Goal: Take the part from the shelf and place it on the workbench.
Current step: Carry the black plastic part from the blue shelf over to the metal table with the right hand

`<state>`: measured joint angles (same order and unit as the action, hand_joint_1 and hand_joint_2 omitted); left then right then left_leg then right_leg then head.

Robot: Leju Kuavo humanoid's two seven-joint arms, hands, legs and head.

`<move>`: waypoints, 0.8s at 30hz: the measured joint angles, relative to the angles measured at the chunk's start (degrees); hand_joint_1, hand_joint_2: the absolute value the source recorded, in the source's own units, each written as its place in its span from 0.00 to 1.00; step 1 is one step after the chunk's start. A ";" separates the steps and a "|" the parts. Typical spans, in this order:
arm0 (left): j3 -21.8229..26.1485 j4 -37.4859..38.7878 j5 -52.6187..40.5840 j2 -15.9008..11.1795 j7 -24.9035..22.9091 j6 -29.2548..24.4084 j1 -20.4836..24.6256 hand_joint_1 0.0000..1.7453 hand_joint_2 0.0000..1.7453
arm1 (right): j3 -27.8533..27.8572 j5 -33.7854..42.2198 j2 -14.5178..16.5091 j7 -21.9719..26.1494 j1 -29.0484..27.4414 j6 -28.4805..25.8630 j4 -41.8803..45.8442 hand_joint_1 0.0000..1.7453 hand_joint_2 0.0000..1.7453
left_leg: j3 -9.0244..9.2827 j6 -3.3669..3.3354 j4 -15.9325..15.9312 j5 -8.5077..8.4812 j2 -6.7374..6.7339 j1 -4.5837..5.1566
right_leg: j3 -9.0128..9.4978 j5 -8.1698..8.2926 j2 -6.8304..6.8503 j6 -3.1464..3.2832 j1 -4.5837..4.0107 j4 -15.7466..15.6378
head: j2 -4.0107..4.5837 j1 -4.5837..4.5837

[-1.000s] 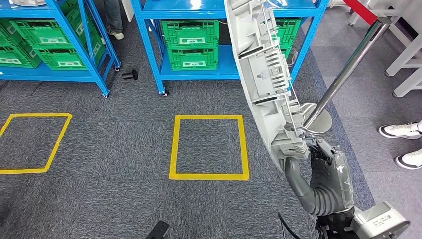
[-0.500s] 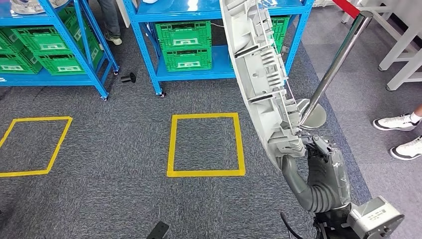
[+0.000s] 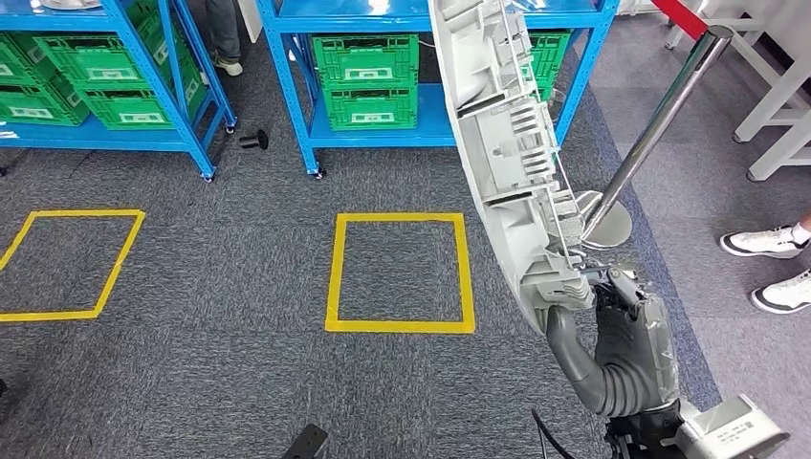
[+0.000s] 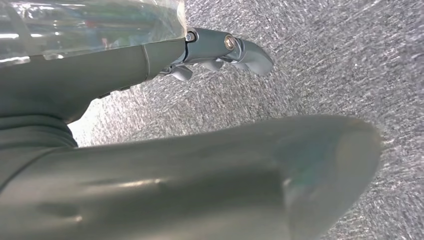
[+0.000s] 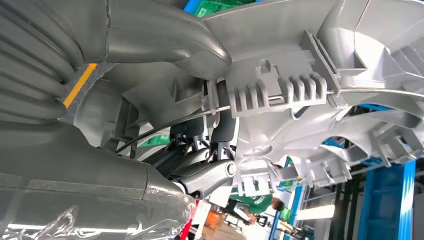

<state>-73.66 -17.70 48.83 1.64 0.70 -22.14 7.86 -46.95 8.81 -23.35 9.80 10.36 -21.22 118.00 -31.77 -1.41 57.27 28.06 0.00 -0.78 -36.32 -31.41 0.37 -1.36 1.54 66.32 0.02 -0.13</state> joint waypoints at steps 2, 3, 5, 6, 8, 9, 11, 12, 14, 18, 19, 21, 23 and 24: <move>-0.11 0.00 0.00 -0.02 0.00 -0.01 0.06 0.00 1.00 | -0.02 -0.04 0.01 0.02 0.00 0.07 -0.03 1.00 1.00 | -0.62 0.89 1.06 0.34 0.05 0.04 | 2.74 1.98 0.03 0.13 0.12 -5.89 | 0.00 -0.31; -0.17 0.01 0.01 -0.03 0.00 0.00 0.07 0.00 1.00 | -0.03 -0.07 0.02 0.04 -0.02 0.09 -0.03 1.00 1.00 | -0.99 1.29 1.41 0.35 0.05 0.14 | 3.01 1.94 -0.02 0.54 0.04 -6.85 | 0.00 -0.32; -0.29 0.02 0.02 -0.03 0.00 0.01 0.00 0.00 1.00 | 0.01 -0.09 -0.01 0.07 -0.08 0.05 -0.03 1.00 1.00 | -1.49 1.93 1.62 0.11 0.03 0.16 | 2.55 1.91 -0.14 1.68 -0.14 -6.81 | 0.00 -0.15; -0.33 0.02 0.02 -0.05 0.01 0.01 -0.05 0.00 1.00 | 0.02 -0.09 -0.02 0.07 -0.10 0.01 -0.03 1.00 1.00 | -1.71 2.22 1.76 0.28 0.01 0.07 | 2.41 2.10 -0.05 2.11 -0.13 -6.88 | 0.00 -0.04; -0.37 0.02 0.04 -0.08 0.12 0.00 -0.08 0.00 1.00 | 0.02 -0.16 -0.03 0.13 -0.08 -0.02 -0.04 1.00 1.00 | -2.77 2.72 4.11 2.27 0.01 -0.06 | 2.31 2.49 0.26 2.90 -0.05 -7.10 | 0.00 0.22; -0.38 0.02 0.08 -0.09 0.25 0.00 -0.09 0.00 1.00 | 0.02 -0.29 -0.02 0.22 -0.12 -0.01 -0.04 1.00 1.00 | -3.91 2.91 7.05 4.13 0.01 -0.09 | 2.25 2.61 0.49 3.14 -0.08 -7.16 | 0.00 0.45; -0.39 0.02 0.23 -0.09 0.69 -0.08 -0.27 0.00 1.00 | -0.01 -0.77 0.01 0.51 -0.31 0.10 -0.04 1.00 1.00 | -6.49 3.08 14.31 7.64 0.00 -0.10 | 2.09 2.74 1.05 3.41 -0.29 -7.17 | 0.00 0.90; -0.39 0.02 0.41 -0.09 1.03 -0.19 -0.49 0.00 1.00 | -0.03 -1.18 0.03 0.62 -0.53 0.22 -0.03 1.00 1.00 | -7.17 3.05 16.61 8.33 0.00 -0.09 | 2.03 2.78 1.39 3.46 -0.43 -7.16 | 0.00 1.04; -0.38 0.02 0.87 -0.13 1.67 -0.43 -1.08 0.00 1.00 | -0.17 -2.09 0.13 0.68 -1.01 0.51 -0.02 1.00 1.00 | -5.62 2.68 14.76 6.59 -0.13 -0.05 | 2.03 2.82 2.08 3.51 -0.65 -7.15 | 0.00 1.21; -0.34 0.04 1.42 -0.26 2.19 -0.51 -1.42 0.00 1.00 | -0.64 -3.45 0.59 0.70 -1.70 0.88 0.04 1.00 1.00 | 0.70 1.17 1.97 2.03 -3.15 0.89 | 2.04 3.00 3.80 3.00 -1.10 -7.12 | 0.00 1.55; -0.33 0.04 1.49 -0.27 2.35 -0.51 -1.39 0.00 1.00 | -0.77 -3.66 0.67 0.73 -1.84 0.93 0.05 1.00 1.00 | 0.75 0.92 1.29 2.21 -3.35 1.14 | 1.94 3.14 4.37 2.68 -1.16 -7.18 | 0.00 1.58; -0.31 0.09 1.66 -0.30 2.70 -0.50 -1.59 0.00 1.00 | -0.97 -3.96 0.81 0.78 -1.98 1.02 0.09 1.00 1.00 | 0.65 0.39 0.55 1.71 -2.30 1.10 | 1.92 3.26 5.23 2.00 -1.07 -7.36 | 0.00 1.66; -0.30 0.18 1.83 -0.33 2.96 -0.50 -1.80 0.00 1.00 | -1.05 -4.09 0.88 0.82 -2.04 1.11 0.14 1.00 1.00 | 0.75 -0.20 -0.22 0.79 -1.13 0.78 | 1.29 1.64 3.61 1.43 -0.88 -5.70 | 0.00 1.51; -0.30 0.21 1.88 -0.31 3.03 -0.50 -1.80 0.00 1.00 | -1.09 -4.13 0.89 0.83 -2.09 1.14 0.16 1.00 1.00 | 0.75 -0.42 -0.44 0.38 -0.59 0.61 | 0.21 -0.09 2.20 1.24 -0.79 -3.16 | 0.00 1.26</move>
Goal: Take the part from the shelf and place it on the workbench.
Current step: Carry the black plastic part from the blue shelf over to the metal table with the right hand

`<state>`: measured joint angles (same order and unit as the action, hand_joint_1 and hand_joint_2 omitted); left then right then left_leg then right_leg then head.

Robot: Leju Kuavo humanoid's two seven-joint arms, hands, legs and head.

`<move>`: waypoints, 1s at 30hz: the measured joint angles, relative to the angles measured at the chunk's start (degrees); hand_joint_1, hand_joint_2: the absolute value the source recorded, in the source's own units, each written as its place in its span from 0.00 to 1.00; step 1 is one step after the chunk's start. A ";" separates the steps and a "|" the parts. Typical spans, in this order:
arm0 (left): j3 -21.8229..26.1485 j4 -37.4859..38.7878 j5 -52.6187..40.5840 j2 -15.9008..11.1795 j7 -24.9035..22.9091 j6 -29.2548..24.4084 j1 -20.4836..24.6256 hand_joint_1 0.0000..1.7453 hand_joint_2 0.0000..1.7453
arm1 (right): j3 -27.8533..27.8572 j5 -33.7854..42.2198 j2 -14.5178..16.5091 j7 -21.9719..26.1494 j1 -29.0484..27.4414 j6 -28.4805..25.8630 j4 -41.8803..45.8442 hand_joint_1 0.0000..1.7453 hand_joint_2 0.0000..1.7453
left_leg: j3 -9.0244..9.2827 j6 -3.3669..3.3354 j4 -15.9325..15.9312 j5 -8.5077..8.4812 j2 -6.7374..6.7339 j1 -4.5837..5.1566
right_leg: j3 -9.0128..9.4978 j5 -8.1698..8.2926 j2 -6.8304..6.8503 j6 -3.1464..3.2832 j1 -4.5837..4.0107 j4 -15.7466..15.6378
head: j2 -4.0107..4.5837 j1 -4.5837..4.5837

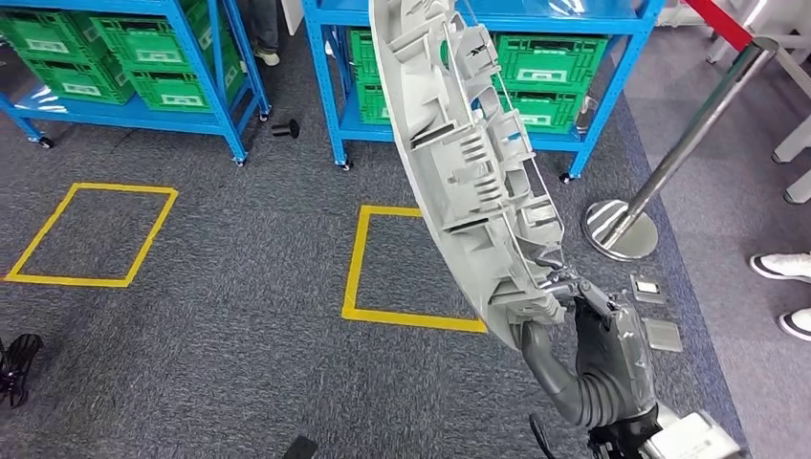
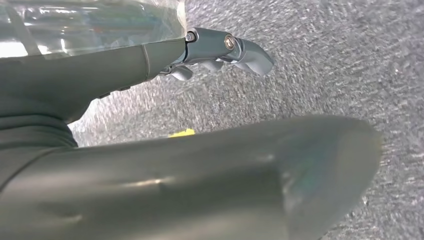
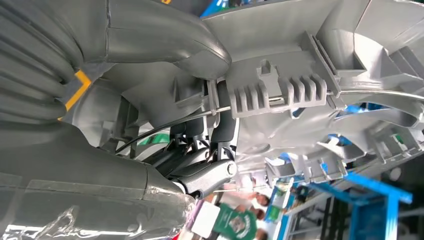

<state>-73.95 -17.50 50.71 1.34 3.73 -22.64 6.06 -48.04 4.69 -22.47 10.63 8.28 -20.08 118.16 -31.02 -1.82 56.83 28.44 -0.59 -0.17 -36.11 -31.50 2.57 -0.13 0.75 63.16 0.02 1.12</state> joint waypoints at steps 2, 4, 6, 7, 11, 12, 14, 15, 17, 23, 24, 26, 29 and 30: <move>0.01 0.03 0.05 0.05 0.05 0.01 0.03 0.00 1.00 | -0.18 -0.05 0.01 0.02 -0.07 0.01 0.00 1.00 1.00 | -0.48 -0.31 0.00 -0.43 1.12 0.07 | -3.14 -3.62 -1.91 -0.25 0.03 7.34 | 0.00 -0.55; 0.01 0.06 0.07 0.07 0.06 0.01 -0.06 0.00 1.00 | -0.37 -0.09 0.02 0.02 -0.17 0.02 0.00 1.00 1.00 | -0.72 -0.33 0.08 -0.63 2.41 0.17 | -4.59 -4.13 -2.27 -0.32 0.02 11.03 | 0.00 -0.78; 0.01 0.10 0.08 0.05 0.05 -0.02 -0.12 0.00 1.00 | -0.45 -0.13 0.02 0.02 -0.24 0.04 0.00 1.00 1.00 | -0.78 -0.24 0.28 -0.71 3.83 0.20 | -2.15 -0.76 -2.84 -0.05 0.03 6.48 | 0.00 -0.87; 0.01 0.11 0.09 0.07 0.04 -0.02 -0.10 0.00 1.00 | -0.46 -0.17 0.02 0.02 -0.25 0.05 0.00 1.00 1.00 | -0.88 -0.14 0.45 -0.69 4.50 0.18 | -0.13 1.05 -4.01 0.25 0.04 2.49 | 0.00 -0.94; 0.01 0.12 0.11 0.13 -0.05 0.04 -0.01 0.00 1.00 | -0.55 -0.71 0.09 0.14 -0.25 0.05 0.04 1.00 1.00 | -2.31 1.07 1.21 -1.07 6.79 0.04 | 3.02 2.84 -6.13 1.10 0.03 -4.88 | 0.00 -1.02; 0.00 0.14 0.11 0.08 -0.09 0.06 -0.10 0.00 1.00 | -0.55 -0.87 0.11 0.16 -0.23 0.02 0.04 1.00 1.00 | -2.59 1.42 1.19 -1.17 7.13 -0.06 | 2.96 2.95 -5.53 1.37 0.06 -5.01 | 0.00 -1.04; -0.01 0.20 0.11 0.04 -0.14 0.08 -0.23 0.00 1.00 | -0.54 -1.11 0.19 0.09 -0.30 -0.04 0.05 1.00 1.00 | -3.51 2.10 2.63 -0.05 5.55 0.01 | 3.16 3.28 -4.17 1.98 0.30 -5.60 | 0.00 -0.78; -0.01 0.22 0.11 0.02 -0.15 0.07 -0.17 0.00 1.00 | -0.54 -1.21 0.24 0.05 -0.35 -0.08 0.07 1.00 1.00 | -4.59 2.47 4.91 1.39 4.10 -0.02 | 3.27 3.40 -3.40 2.20 0.44 -5.84 | 0.00 -0.55; -0.01 0.25 0.11 0.05 -0.13 0.09 -0.01 0.00 1.00 | -0.56 -1.39 0.31 0.02 -0.46 -0.14 0.09 1.00 1.00 | -7.67 3.15 11.99 4.91 1.84 -0.34 | 3.28 3.44 -1.87 2.35 0.43 -5.90 | 0.00 -0.09; -0.01 0.32 0.12 0.02 -0.03 0.17 -0.09 0.00 1.00 | -0.65 -1.53 0.36 -0.13 -0.55 -0.14 0.10 1.00 1.00 | -3.12 3.62 4.82 0.52 -1.43 -0.75 | 3.30 3.02 2.31 1.64 0.34 -5.46 | 0.00 0.59; -0.01 0.32 0.11 0.03 -0.02 0.17 0.00 0.00 1.00 | -0.64 -1.59 0.36 -0.17 -0.55 -0.14 0.11 1.00 1.00 | -1.89 3.26 2.35 -0.06 -2.34 -0.53 | 3.29 2.95 2.87 1.30 0.20 -5.35 | 0.00 0.69; -0.01 0.32 0.10 0.05 -0.02 0.17 0.03 0.00 1.00 | -0.64 -1.80 0.37 -0.27 -0.53 -0.14 0.16 1.00 1.00 | -1.45 2.37 1.05 -0.06 -2.59 -0.04 | 3.29 3.00 3.96 0.58 0.00 -5.37 | 0.00 0.77; -0.01 0.35 0.00 -0.02 -0.06 0.15 -0.19 0.00 1.00 | -0.57 -2.14 0.36 -0.47 -0.49 -0.19 0.22 1.00 1.00 | -1.60 0.98 0.55 -0.72 -0.68 -0.10 | 3.10 2.03 3.23 -0.40 0.38 -4.67 | 0.00 0.60; -0.01 0.36 -0.06 -0.01 -0.08 0.15 -0.16 0.00 1.00 | -0.54 -2.22 0.36 -0.52 -0.53 -0.22 0.25 1.00 1.00 | -1.62 0.59 0.34 -0.97 -0.07 -0.19 | 2.23 0.62 1.70 -0.52 0.48 -2.69 | 0.00 0.38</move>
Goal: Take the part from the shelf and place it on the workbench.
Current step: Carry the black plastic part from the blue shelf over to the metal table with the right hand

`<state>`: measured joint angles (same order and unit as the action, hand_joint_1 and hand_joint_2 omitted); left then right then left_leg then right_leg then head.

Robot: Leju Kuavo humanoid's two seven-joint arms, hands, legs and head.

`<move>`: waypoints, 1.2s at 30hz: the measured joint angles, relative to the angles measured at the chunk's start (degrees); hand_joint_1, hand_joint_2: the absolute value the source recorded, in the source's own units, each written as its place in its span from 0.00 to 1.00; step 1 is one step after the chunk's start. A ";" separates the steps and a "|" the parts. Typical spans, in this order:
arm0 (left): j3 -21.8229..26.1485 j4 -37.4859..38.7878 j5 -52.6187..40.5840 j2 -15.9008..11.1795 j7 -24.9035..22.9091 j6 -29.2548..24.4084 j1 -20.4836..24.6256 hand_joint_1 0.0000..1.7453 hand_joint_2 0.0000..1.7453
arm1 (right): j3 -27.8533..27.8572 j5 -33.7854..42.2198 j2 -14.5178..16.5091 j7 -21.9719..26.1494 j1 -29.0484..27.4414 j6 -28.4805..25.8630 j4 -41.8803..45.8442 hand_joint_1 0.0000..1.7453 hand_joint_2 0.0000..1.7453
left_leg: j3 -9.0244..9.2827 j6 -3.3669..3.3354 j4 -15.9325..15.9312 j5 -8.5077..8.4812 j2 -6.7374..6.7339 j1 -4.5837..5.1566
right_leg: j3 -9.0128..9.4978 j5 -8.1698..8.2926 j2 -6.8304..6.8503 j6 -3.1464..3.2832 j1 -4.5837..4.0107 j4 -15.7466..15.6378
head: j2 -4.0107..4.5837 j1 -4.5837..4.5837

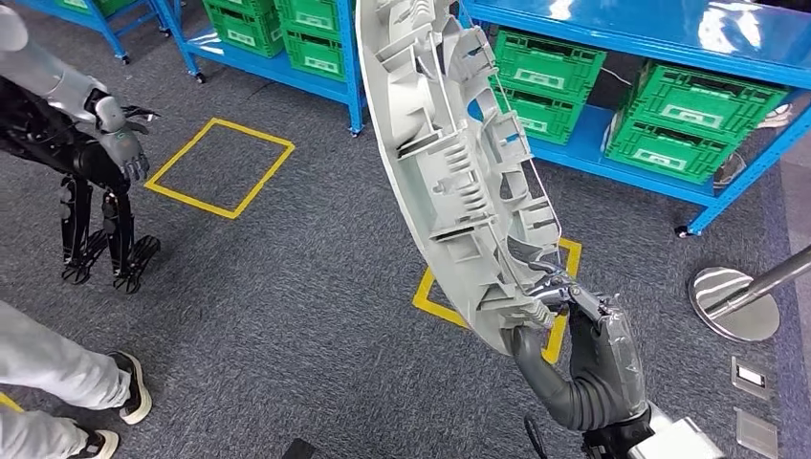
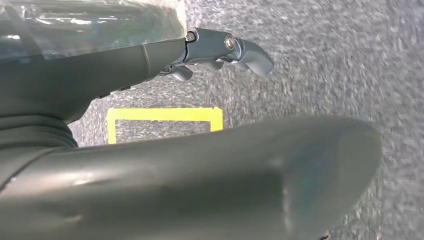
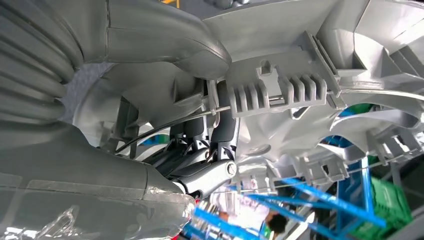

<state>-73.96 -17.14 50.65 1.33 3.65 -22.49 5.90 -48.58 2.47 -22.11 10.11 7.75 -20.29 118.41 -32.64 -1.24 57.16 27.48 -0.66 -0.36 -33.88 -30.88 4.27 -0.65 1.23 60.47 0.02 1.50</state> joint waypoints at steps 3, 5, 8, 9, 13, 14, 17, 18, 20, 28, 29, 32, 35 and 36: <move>0.00 0.00 -0.11 0.13 -0.02 0.03 0.16 0.00 1.00 | 0.03 -0.09 -0.01 -0.05 -0.16 -0.03 0.05 1.00 1.00 | -0.32 -0.61 -0.03 -0.33 1.96 0.20 | -5.29 -5.21 -3.70 0.19 -0.08 11.22 | 0.00 -0.87; 0.00 0.00 -0.27 0.14 -0.04 0.04 0.10 0.00 1.00 | 0.03 -0.15 -0.01 -0.10 -0.24 -0.10 0.05 1.00 1.00 | -0.37 -0.72 0.03 -0.41 3.53 0.49 | -6.48 -4.62 -4.10 0.55 -0.26 13.39 | 0.00 -1.06; -0.02 -0.01 -0.87 0.21 -0.22 -0.02 0.29 0.00 1.00 | 0.17 -0.32 -0.08 -0.40 -0.26 -0.28 0.11 1.00 1.00 | -0.48 -0.65 0.40 -0.41 5.94 0.75 | -1.99 1.26 -6.71 1.73 -0.44 3.38 | 0.00 -1.20; -0.04 -0.01 -1.10 0.30 -0.39 -0.07 0.52 0.00 1.00 | 0.25 -0.33 -0.13 -0.50 -0.23 -0.34 0.18 1.00 1.00 | -0.74 -0.49 0.62 -0.43 6.65 0.73 | -0.65 2.29 -7.93 1.98 -0.43 0.28 | 0.00 -1.21; -0.14 -0.02 -1.74 0.51 -1.37 -0.17 1.33 0.00 1.00 | 0.67 -0.32 -0.22 -0.80 0.03 -0.51 0.42 1.00 1.00 | -1.95 0.77 0.87 -0.75 8.77 0.28 | 0.51 2.59 -7.63 2.39 -0.54 -2.62 | 0.00 -1.34; -0.15 -0.02 -1.81 0.51 -1.58 -0.21 1.36 0.00 1.00 | 0.85 -0.31 -0.22 -0.87 0.09 -0.53 0.44 1.00 1.00 | -2.24 1.12 1.41 -0.33 8.00 0.37 | 0.78 2.71 -6.91 2.61 -0.42 -2.95 | 0.00 -1.25; -0.19 -0.02 -1.94 0.47 -2.00 -0.23 1.66 0.00 1.00 | 1.31 -0.25 -0.24 -1.02 0.15 -0.59 0.50 1.00 1.00 | -5.81 2.28 9.30 3.84 2.97 0.26 | 1.49 2.77 -4.47 3.07 -0.16 -3.56 | 0.00 -0.55; -0.19 -0.02 -1.95 0.48 -2.05 -0.22 1.76 0.00 1.00 | 1.38 -0.24 -0.25 -1.02 0.18 -0.60 0.51 1.00 1.00 | -7.50 2.61 12.90 5.23 2.01 0.00 | 1.57 2.69 -3.62 3.11 -0.17 -3.55 | 0.00 -0.40; -0.20 -0.02 -1.96 0.46 -2.12 -0.22 1.74 0.00 1.00 | 1.44 -0.24 -0.25 -1.02 0.21 -0.59 0.51 1.00 1.00 | -8.82 3.07 15.74 5.34 1.29 -0.47 | 1.73 2.46 -2.00 2.98 -0.13 -3.50 | 0.00 -0.23; -0.20 -0.02 -1.97 0.46 -2.17 -0.22 1.79 0.00 1.00 | 1.67 -0.22 -0.25 -1.09 0.54 -0.48 0.60 1.00 1.00 | -1.48 1.07 0.70 -0.75 -1.73 0.15 | 2.72 1.25 2.65 0.62 -0.44 -3.19 | 0.00 0.32; -0.20 -0.02 -1.97 0.46 -2.17 -0.23 1.69 0.00 1.00 | 1.68 -0.22 -0.26 -1.10 0.63 -0.43 0.61 1.00 1.00 | -1.54 0.67 0.59 -0.90 -1.10 0.08 | 2.66 0.74 1.80 0.31 -0.26 -2.80 | 0.00 0.25; -0.20 -0.03 -1.97 0.46 -2.16 -0.27 1.85 0.00 1.00 | 1.71 -0.17 -0.29 -1.25 0.71 -0.30 0.68 1.00 1.00 | -1.72 -0.25 0.38 -1.30 0.82 -0.01 | -0.81 -3.98 -3.03 0.13 0.00 4.99 | 0.00 -0.50; -0.20 -0.04 -1.96 0.50 -2.16 -0.26 1.93 0.00 1.00 | 1.68 -0.15 -0.33 -1.52 0.69 -0.28 0.67 1.00 1.00 | -1.82 -0.61 0.41 -1.46 3.10 0.39 | -5.22 -6.39 -4.03 0.59 -0.24 13.60 | 0.00 -1.00; -0.20 -0.04 -1.92 0.49 -2.17 -0.25 1.89 0.00 1.00 | 1.67 -0.15 -0.33 -1.58 0.69 -0.28 0.67 1.00 1.00 | -1.80 -0.65 0.44 -1.50 3.94 0.51 | -4.94 -5.06 -4.19 0.86 -0.34 12.60 | 0.00 -1.05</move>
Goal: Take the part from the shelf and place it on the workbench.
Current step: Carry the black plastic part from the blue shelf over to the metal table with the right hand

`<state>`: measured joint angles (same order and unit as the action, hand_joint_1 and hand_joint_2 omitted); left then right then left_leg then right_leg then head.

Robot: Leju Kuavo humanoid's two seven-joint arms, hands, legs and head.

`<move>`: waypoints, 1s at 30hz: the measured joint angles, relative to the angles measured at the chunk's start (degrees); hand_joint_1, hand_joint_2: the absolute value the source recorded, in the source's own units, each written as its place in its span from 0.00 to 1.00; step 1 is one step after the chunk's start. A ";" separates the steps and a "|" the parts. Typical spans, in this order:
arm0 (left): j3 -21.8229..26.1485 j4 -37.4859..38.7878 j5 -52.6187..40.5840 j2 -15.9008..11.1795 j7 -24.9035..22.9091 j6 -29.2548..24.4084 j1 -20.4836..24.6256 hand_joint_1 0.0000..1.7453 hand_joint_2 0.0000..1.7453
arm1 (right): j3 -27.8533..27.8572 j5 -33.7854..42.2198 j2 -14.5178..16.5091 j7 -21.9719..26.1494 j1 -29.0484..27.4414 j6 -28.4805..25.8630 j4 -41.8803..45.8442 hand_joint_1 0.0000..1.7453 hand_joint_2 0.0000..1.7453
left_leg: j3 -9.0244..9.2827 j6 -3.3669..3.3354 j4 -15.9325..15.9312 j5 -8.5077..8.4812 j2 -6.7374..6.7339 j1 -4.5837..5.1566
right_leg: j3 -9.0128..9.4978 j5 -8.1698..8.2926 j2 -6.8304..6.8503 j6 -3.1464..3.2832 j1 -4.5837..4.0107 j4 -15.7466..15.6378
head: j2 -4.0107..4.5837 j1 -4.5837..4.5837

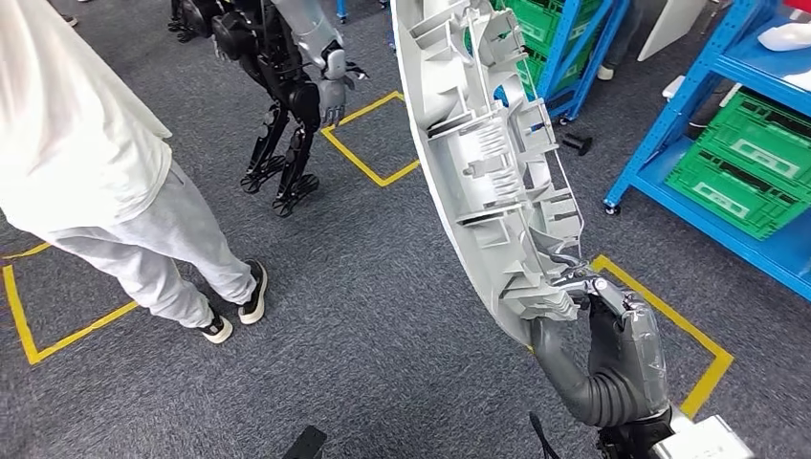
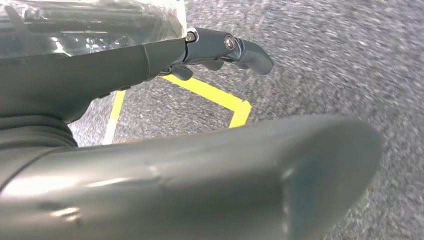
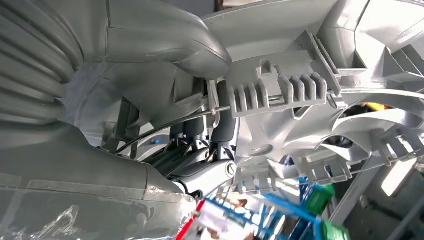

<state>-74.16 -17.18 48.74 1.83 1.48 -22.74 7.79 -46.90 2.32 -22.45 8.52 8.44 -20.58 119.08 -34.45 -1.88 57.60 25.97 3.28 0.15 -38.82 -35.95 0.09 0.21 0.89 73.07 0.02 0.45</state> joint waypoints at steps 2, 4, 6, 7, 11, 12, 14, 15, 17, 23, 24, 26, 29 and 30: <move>0.00 -0.01 0.09 0.05 -0.01 0.03 -0.03 0.00 1.00 | 0.00 -0.03 -0.02 -0.07 0.01 -0.01 0.01 1.00 1.00 | 0.01 0.06 0.08 -0.12 1.65 0.07 | 3.17 4.18 -1.63 0.86 -0.24 -7.27 | 0.00 -0.13; 0.00 -0.03 0.21 0.17 0.01 0.05 -0.03 0.00 1.00 | -0.01 -0.10 -0.07 -0.10 0.02 -0.02 0.03 1.00 1.00 | -0.26 0.39 0.24 -0.29 3.03 0.17 | 6.03 6.54 -3.65 1.50 -0.45 -13.66 | 0.00 -0.25; 0.00 -0.04 0.37 0.23 0.15 0.04 -0.23 0.00 1.00 | -0.02 -0.17 -0.09 -0.10 0.03 -0.02 0.04 1.00 1.00 | -0.65 0.99 0.23 -0.57 4.16 0.08 | 6.62 6.77 -3.68 1.66 -0.70 -15.15 | 0.00 -0.30; 0.01 -0.04 0.49 0.20 0.28 -0.01 -0.46 0.00 1.00 | -0.03 -0.21 -0.09 -0.10 0.05 -0.01 0.04 1.00 1.00 | -0.87 1.33 0.18 -0.67 4.63 -0.03 | 6.70 7.00 -3.01 1.83 -0.64 -15.40 | 0.00 -0.34; 0.06 -0.02 1.22 0.04 0.83 -0.09 -1.37 0.00 1.00 | -0.25 -0.29 0.17 -0.11 0.03 0.14 0.04 1.00 1.00 | -3.93 2.60 6.77 3.38 -0.28 0.01 | 7.56 7.66 -0.18 2.64 -0.22 -16.59 | 0.00 0.31; 0.07 -0.02 1.32 0.03 0.90 -0.07 -1.41 0.00 1.00 | -0.34 -0.31 0.26 -0.10 0.01 0.20 0.03 1.00 1.00 | -5.64 2.97 10.61 5.27 -1.48 -0.23 | 7.60 7.62 0.62 2.68 -0.21 -16.61 | 0.00 0.53; 0.10 -0.02 1.44 -0.02 0.96 -0.04 -1.55 0.00 1.00 | -0.55 -0.32 0.38 -0.09 0.00 0.33 0.02 1.00 1.00 | -7.79 3.62 15.66 7.01 -2.43 -0.86 | 7.64 7.47 2.31 2.53 -0.09 -16.59 | 0.00 0.69; 0.10 -0.02 1.48 -0.06 0.97 -0.03 -1.67 0.00 1.00 | -0.65 -0.33 0.46 -0.10 0.01 0.37 0.00 1.00 1.00 | -7.35 3.93 15.22 6.39 -2.67 -1.15 | 7.69 7.37 3.12 2.36 0.03 -16.56 | 0.00 0.77; 0.12 -0.02 1.51 -0.14 0.97 -0.02 -1.80 0.00 1.00 | -0.85 -0.33 0.57 -0.12 0.02 0.43 -0.02 1.00 1.00 | -3.39 4.50 8.57 3.26 -4.09 -1.66 | 7.87 7.02 4.65 1.77 0.28 -16.30 | 0.00 0.94; 0.17 -0.03 1.50 -0.17 1.04 0.07 -1.94 0.00 1.00 | -1.27 -0.37 0.67 -0.05 0.39 0.56 -0.01 1.00 1.00 | 0.79 2.49 0.34 0.97 -5.00 -1.26 | 8.37 6.13 7.13 -0.87 0.39 -15.84 | 0.00 0.81; 0.17 -0.03 1.50 -0.20 1.05 0.10 -2.03 0.00 1.00 | -1.34 -0.39 0.69 -0.03 0.47 0.57 -0.01 1.00 1.00 | 0.70 2.08 0.24 0.82 -4.38 -1.27 | 8.10 5.39 6.12 -1.10 0.57 -15.11 | 0.00 0.69; 0.17 -0.02 1.48 -0.23 1.10 0.17 -1.95 0.00 1.00 | -1.45 -0.43 0.70 -0.01 0.55 0.56 -0.01 1.00 1.00 | 0.57 1.36 0.10 0.58 -3.14 -1.28 | 5.72 2.10 2.59 -1.20 0.73 -9.86 | 0.00 0.22; 0.17 -0.02 1.45 -0.21 1.15 0.29 -1.79 0.00 1.00 | -1.58 -0.45 0.70 0.04 0.48 0.56 -0.02 1.00 1.00 | 0.40 0.79 0.12 0.47 -0.91 -0.72 | 0.29 -1.61 0.30 -0.57 0.35 0.57 | 0.00 -0.31; 0.17 -0.02 1.45 -0.21 1.14 0.29 -1.84 0.00 1.00 | -1.60 -0.45 0.70 0.04 0.48 0.56 -0.02 1.00 1.00 | 0.40 0.70 0.13 0.44 -0.05 -0.51 | -0.19 -0.86 0.16 -0.19 0.17 0.93 | 0.00 -0.36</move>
<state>-73.99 -17.20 50.18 1.62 2.62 -22.45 5.96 -48.50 1.87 -21.75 8.57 8.92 -20.02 119.05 -34.04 -1.19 57.73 26.41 3.23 -0.36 -39.01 -36.81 0.24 0.02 1.05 74.01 0.02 0.09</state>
